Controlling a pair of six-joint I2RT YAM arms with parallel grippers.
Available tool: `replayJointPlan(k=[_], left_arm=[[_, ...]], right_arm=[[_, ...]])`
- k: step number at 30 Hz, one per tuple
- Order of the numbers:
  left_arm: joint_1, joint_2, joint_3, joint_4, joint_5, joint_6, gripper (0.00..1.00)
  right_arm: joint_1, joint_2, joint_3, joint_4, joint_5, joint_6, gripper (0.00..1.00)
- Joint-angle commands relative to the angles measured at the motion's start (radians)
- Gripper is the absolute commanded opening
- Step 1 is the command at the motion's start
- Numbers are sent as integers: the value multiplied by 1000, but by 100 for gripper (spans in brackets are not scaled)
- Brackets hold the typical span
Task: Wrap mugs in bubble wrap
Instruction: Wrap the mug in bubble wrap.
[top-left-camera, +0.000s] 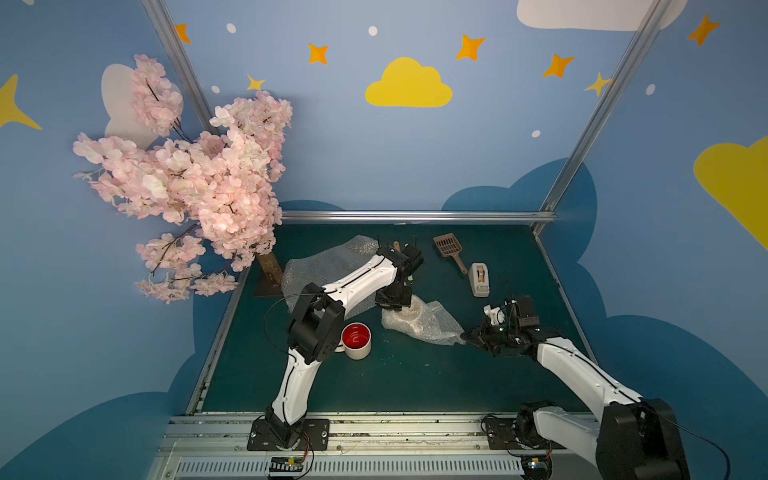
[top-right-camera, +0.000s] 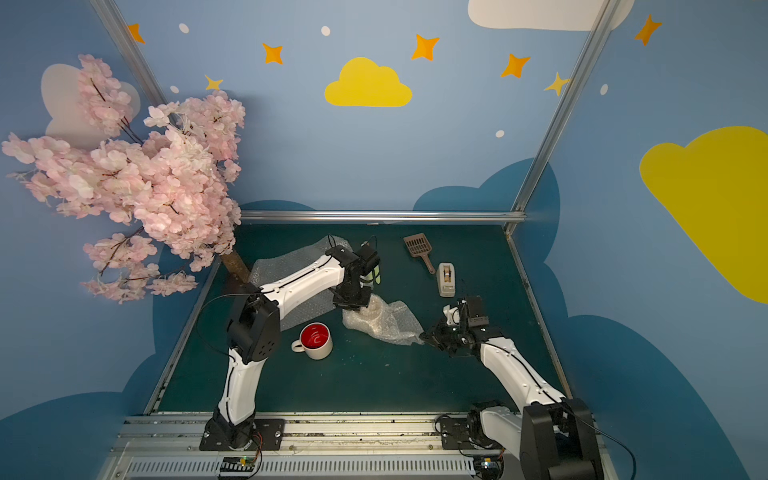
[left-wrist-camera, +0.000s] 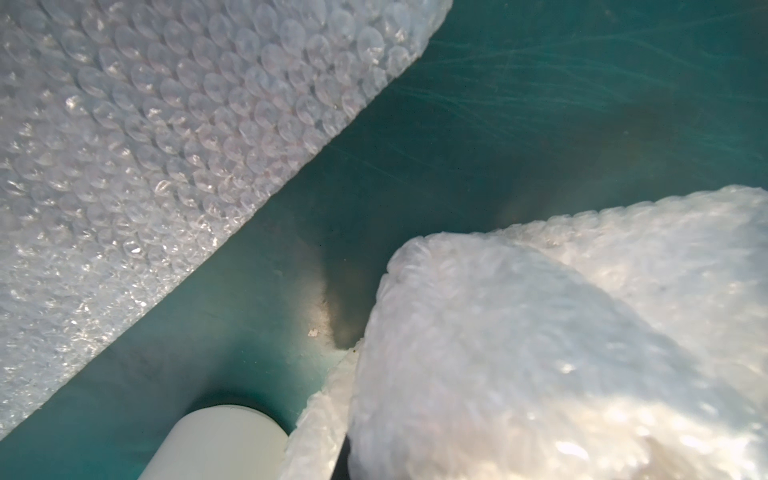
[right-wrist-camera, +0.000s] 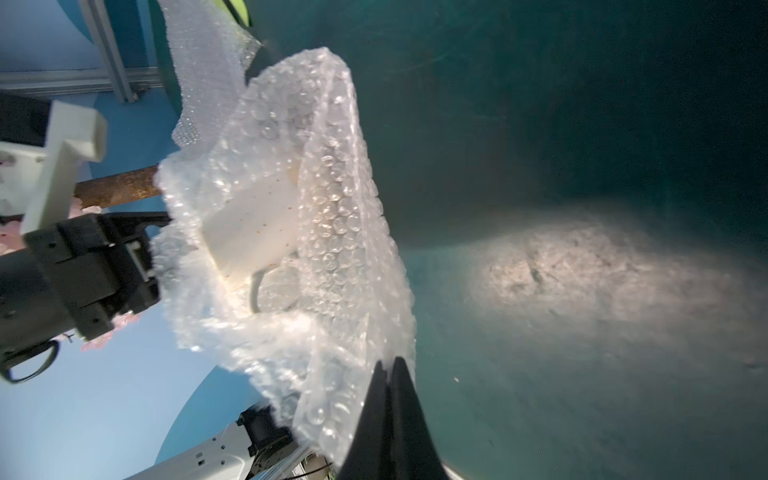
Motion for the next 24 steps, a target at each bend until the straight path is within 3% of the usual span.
replayJointPlan(k=[1, 6, 13, 24], left_arm=[[-9, 23, 18, -47, -75, 54, 3], [-34, 51, 61, -80, -91, 72, 3], [-82, 94, 138, -103, -59, 87, 3], [-127, 119, 175, -72, 36, 120, 3]], right_arm=[[-4, -41, 35, -39, -71, 12, 0], [-1, -65, 74, 45, -185, 53, 0], [26, 25, 217, 89, -312, 81, 0], [136, 222, 277, 276, -263, 97, 0]])
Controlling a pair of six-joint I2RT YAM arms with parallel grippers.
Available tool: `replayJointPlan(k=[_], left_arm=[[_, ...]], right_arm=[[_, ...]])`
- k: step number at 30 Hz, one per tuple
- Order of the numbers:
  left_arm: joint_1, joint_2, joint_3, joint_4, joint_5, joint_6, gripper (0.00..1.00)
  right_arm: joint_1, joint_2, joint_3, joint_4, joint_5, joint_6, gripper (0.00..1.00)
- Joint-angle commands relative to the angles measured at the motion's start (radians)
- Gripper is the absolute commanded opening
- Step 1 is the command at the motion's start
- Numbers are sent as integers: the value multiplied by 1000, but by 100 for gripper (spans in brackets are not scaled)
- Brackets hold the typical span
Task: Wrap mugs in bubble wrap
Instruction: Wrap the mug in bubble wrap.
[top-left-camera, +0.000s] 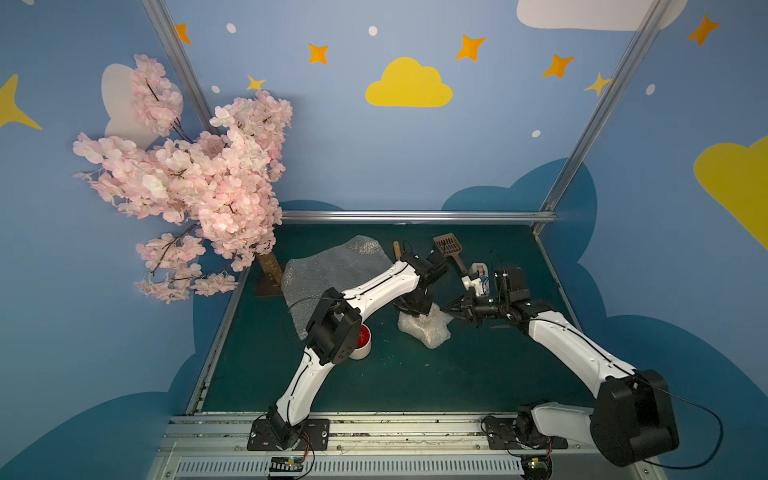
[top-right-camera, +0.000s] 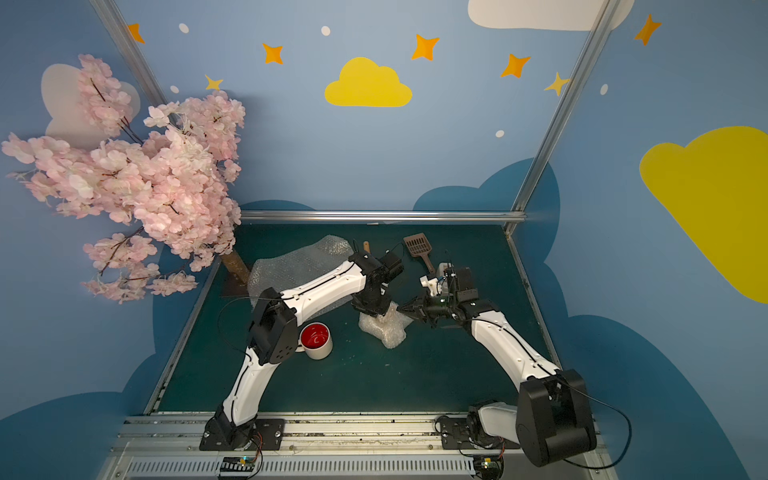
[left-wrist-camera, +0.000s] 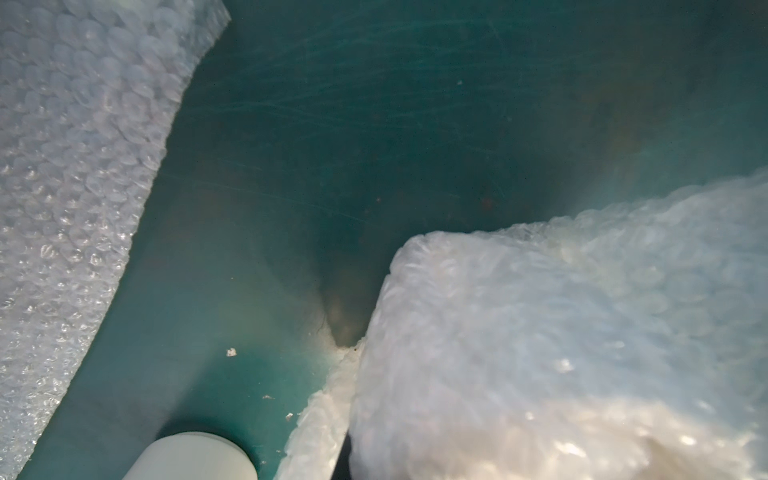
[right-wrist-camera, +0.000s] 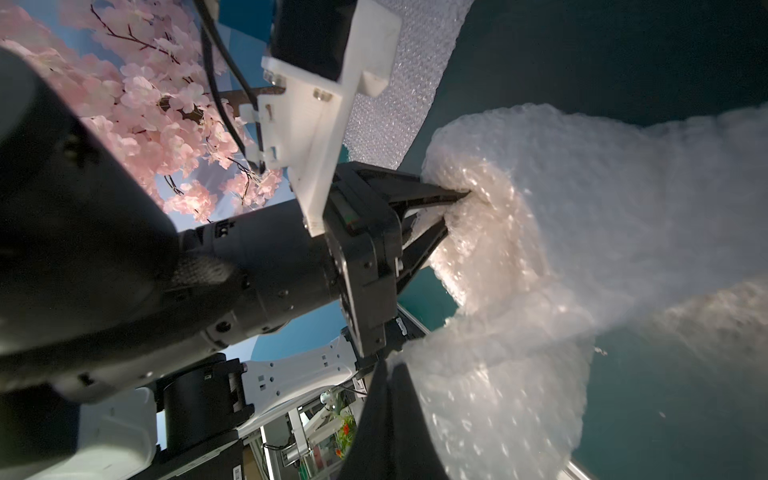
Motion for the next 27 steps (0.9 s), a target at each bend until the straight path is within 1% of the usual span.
replayJointPlan(k=[1, 5, 7, 11, 14, 20, 22, 27], left_arm=[[-3, -2, -25, 10, 55, 35, 3], [-2, -17, -57, 48, 105, 55, 3], [-2, -19, -65, 54, 111, 62, 3], [-2, -25, -72, 66, 113, 86, 3], [-1, -28, -76, 82, 128, 95, 3], [18, -50, -98, 108, 145, 112, 3], [26, -73, -110, 128, 148, 109, 9], [59, -140, -133, 134, 126, 107, 32]], right_arm=[[30, 37, 19, 137, 24, -9, 0], [73, 105, 8, 222, 94, -35, 0], [89, 135, 6, 253, 141, -43, 0], [127, 227, 71, 151, 226, -132, 0], [148, 272, 93, 104, 299, -168, 0], [209, 385, 234, -209, 493, -264, 0], [227, 414, 256, -255, 542, -252, 0], [254, 477, 294, -308, 598, -216, 0]])
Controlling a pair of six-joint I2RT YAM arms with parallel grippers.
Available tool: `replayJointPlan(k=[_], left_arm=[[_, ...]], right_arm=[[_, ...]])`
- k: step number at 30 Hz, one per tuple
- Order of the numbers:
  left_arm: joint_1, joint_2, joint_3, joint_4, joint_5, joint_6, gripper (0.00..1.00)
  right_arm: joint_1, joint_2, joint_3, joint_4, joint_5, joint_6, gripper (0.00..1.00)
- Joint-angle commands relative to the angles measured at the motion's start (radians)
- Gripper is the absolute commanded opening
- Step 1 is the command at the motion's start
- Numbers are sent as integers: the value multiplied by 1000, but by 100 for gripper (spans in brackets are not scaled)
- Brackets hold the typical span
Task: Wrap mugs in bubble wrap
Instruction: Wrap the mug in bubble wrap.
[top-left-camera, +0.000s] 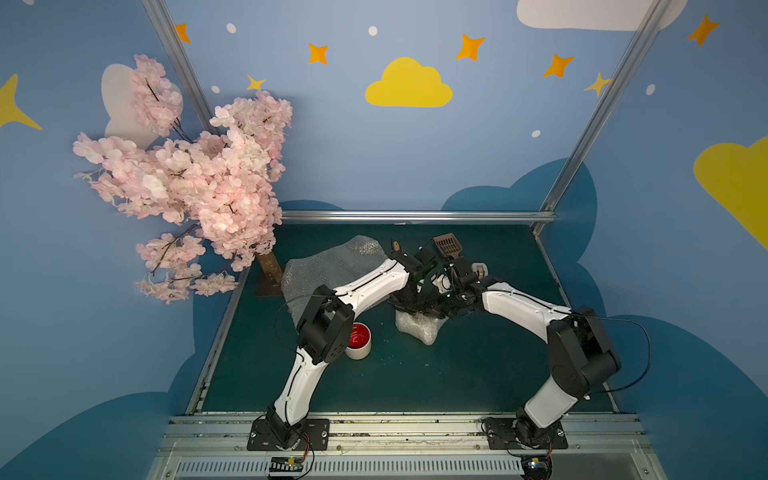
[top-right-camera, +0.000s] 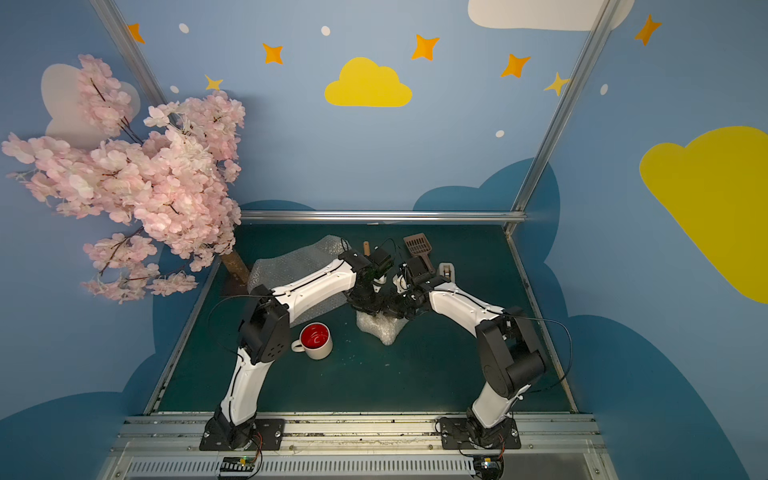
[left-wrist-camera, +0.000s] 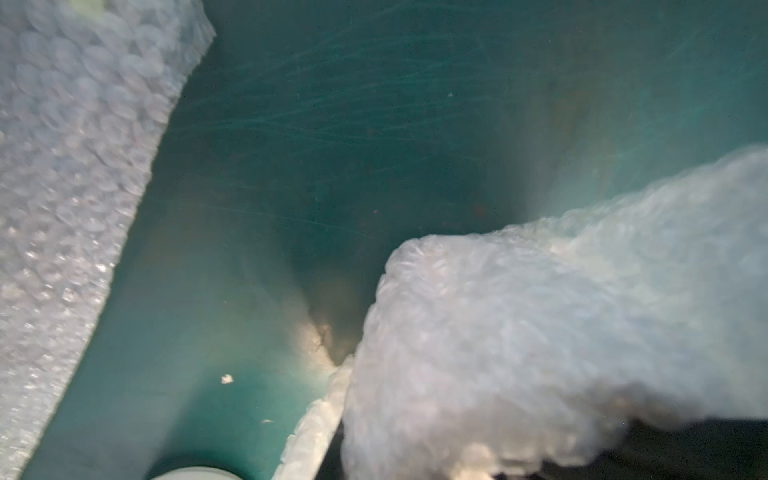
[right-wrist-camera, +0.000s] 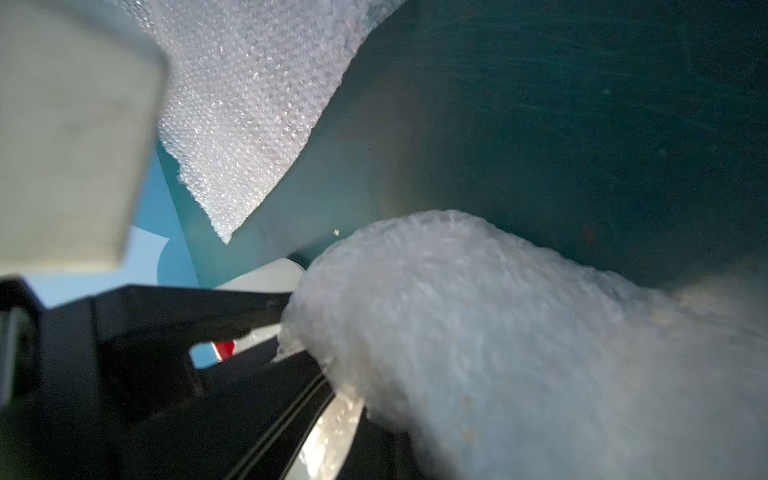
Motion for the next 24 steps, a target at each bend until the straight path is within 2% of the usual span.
replayJointPlan(k=[1, 3, 6, 11, 14, 18, 24], left_arm=[[9, -93, -13, 19, 33, 31, 36], [18, -119, -15, -2, 17, 33, 52], [37, -166, -29, -37, -10, 28, 68], [56, -278, -125, 4, 52, -23, 91], [63, -293, -163, -15, 120, -90, 90], [59, -318, -284, 102, 222, -205, 91], [65, -291, -349, 209, 225, -330, 92]], right_arm=[[22, 87, -18, -101, 155, 14, 0], [25, 94, -28, -95, 165, 31, 0], [36, 98, -25, -106, 190, 43, 0], [40, 74, -43, -70, 177, 79, 0], [39, 66, -41, -53, 159, 113, 0], [38, 63, -51, -3, 138, 170, 0], [37, 56, -77, 52, 122, 229, 0]])
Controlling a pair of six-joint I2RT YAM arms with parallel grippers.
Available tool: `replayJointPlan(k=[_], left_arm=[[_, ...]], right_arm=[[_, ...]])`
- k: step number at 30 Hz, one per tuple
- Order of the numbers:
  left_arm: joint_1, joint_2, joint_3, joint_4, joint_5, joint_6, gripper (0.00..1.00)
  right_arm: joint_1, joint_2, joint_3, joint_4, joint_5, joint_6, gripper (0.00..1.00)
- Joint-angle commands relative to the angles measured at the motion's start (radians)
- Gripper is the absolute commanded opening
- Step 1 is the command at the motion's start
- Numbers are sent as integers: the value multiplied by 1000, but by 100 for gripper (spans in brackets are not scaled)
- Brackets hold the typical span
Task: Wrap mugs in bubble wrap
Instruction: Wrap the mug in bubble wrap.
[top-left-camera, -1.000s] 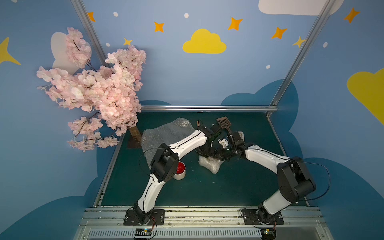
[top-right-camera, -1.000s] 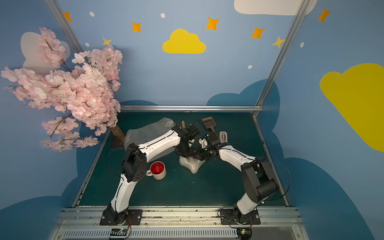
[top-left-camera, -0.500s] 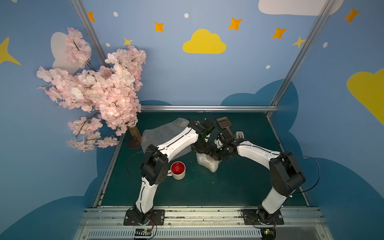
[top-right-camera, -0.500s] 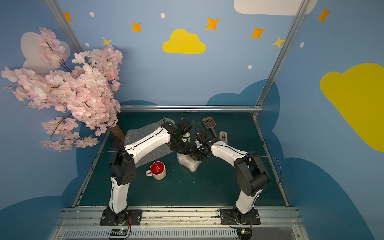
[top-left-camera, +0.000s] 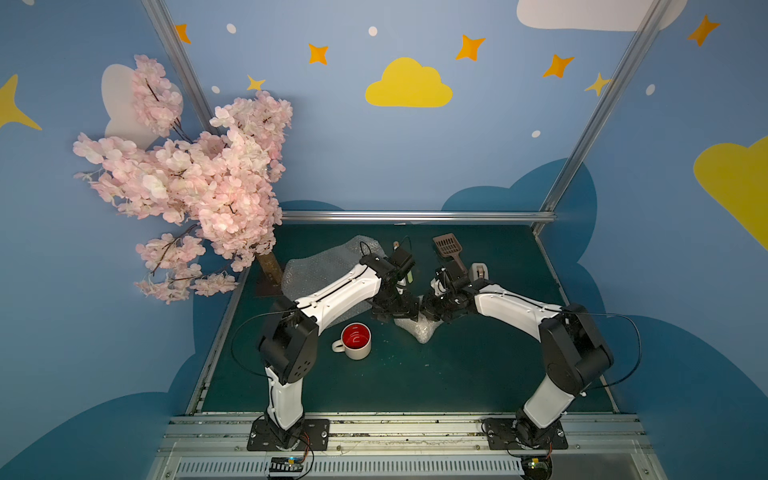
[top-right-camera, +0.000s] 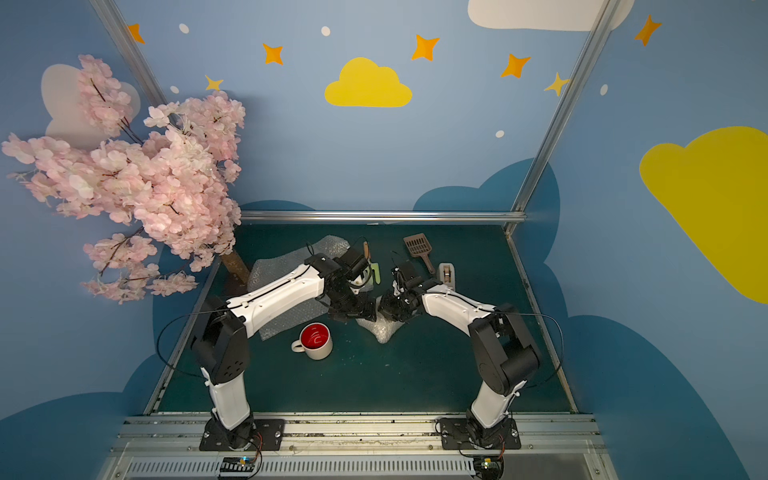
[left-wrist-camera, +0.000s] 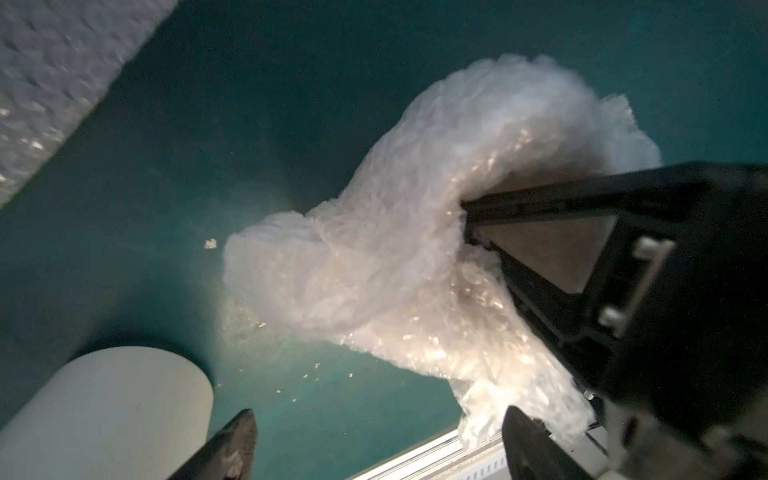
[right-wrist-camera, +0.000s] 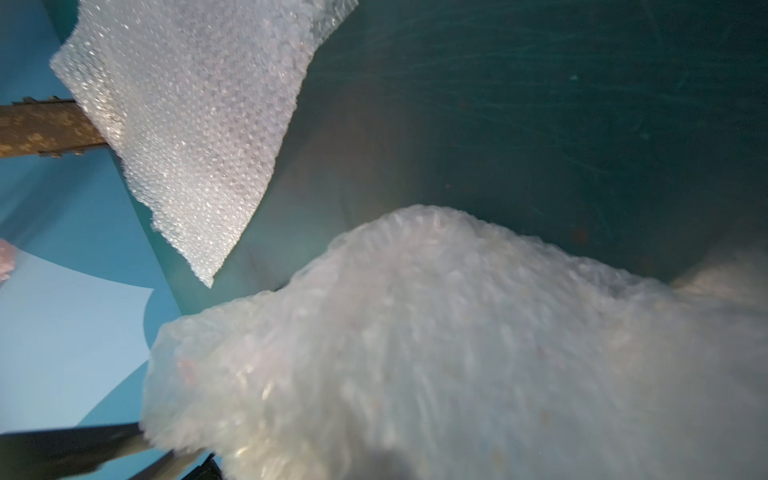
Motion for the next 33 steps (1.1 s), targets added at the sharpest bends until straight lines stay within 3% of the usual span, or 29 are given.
replayJointPlan(k=[1, 7, 15, 18, 33], left_arm=[[5, -11, -48, 135, 50, -117, 92], [13, -50, -154, 316, 99, -229, 93], [18, -199, -274, 360, 76, -282, 91], [19, -238, -306, 404, 116, -302, 90], [16, -135, -324, 471, 134, -347, 88]], right_arm=[[1, 38, -47, -16, 39, 57, 0], [1, 40, -57, 0, 31, 80, 0], [-4, 40, -67, 3, 25, 87, 0], [-7, 42, -67, 3, 24, 87, 0], [-8, 40, -68, 16, 13, 96, 0]])
